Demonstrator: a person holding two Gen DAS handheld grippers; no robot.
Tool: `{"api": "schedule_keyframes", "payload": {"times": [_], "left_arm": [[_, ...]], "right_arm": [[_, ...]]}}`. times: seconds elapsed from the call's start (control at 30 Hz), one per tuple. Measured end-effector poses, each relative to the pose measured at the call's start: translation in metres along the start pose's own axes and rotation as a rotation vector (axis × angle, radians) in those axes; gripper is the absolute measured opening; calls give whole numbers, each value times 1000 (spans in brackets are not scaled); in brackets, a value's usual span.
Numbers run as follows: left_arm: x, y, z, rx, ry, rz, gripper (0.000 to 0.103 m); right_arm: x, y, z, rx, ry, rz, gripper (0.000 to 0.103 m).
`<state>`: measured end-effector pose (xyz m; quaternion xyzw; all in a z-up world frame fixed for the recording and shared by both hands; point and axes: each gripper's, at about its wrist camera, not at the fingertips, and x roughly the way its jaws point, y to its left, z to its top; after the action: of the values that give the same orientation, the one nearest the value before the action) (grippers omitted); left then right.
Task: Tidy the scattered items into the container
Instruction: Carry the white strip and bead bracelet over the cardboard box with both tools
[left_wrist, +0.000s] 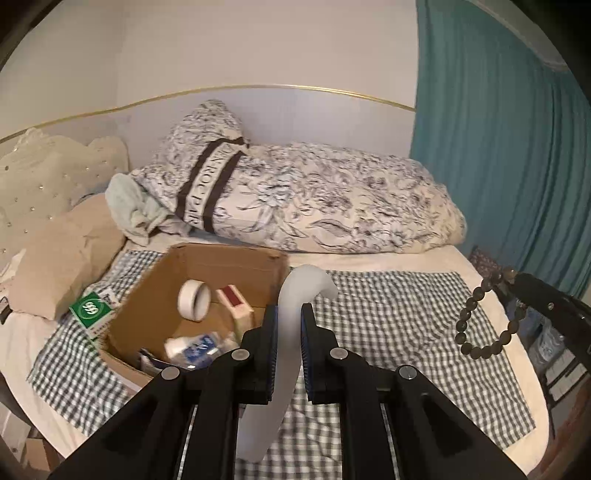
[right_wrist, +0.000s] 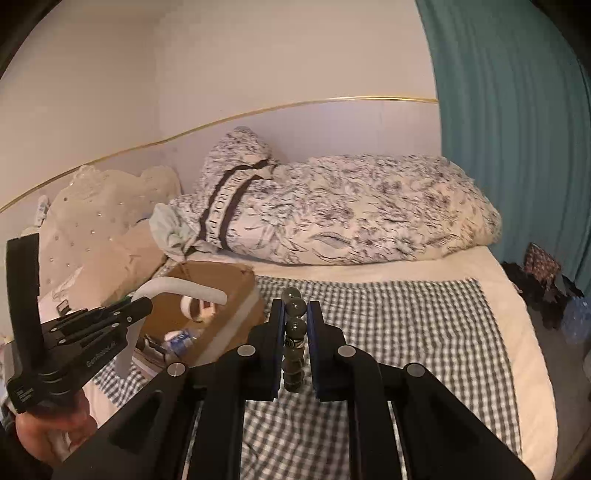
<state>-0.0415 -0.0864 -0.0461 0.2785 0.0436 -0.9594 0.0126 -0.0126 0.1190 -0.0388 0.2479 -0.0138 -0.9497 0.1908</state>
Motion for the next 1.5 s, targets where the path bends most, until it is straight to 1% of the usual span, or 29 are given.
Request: {"api": "schedule_keyframes", "payload": {"times": [0.1,0.37,0.53,0.63,0.8,0.93,1.27,1.5], "left_arm": [[1,21,6,-18,-4,29,11],[3,72,20,-61,-9,105,11],[14,98,27,-79,4,132,11],[22,109,27,-86,10,134,11],[50,121,23,-89,54,130,11],[76,129,18,-93,103,120,11],[136,143,1,-96,226,103,12],[162,148,-11,-100,294,112,13]], "right_arm": [[11,12,8,11,7,46,11],[46,63,30,-46,17,129,11],[73,91,40,-79,33,178,11],[90,103,41,-83,57,210,11],[127,128,38,-122,102,231,11],[155,139,31,-143,139,243,11],[223,148,6,-153,250,253,11],[255,156,-12,-172,317,253,11]]}}
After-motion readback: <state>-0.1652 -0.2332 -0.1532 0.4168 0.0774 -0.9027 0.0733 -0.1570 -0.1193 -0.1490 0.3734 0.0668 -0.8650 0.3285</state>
